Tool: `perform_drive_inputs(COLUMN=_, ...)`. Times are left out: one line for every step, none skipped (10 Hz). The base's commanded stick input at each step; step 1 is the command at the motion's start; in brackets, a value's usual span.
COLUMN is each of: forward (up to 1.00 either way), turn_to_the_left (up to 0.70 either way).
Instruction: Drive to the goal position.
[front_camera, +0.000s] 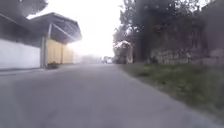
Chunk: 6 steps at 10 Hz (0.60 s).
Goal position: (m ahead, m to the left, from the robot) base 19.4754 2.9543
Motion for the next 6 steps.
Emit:
perform_drive_inputs(forward=1.0, turn_to_the_left=0.0)
perform_drive_inputs(forward=1.0, turn_to_the_left=0.0)
perform_drive_inputs(forward=1.0, turn_to_the_left=0.0)
perform_drive_inputs(forward=1.0, turn_to_the_left=0.0)
perform_drive_inputs(forward=1.0, turn_to_the_left=0.0)
perform_drive_inputs(forward=1.0, turn_to_the_left=0.0)
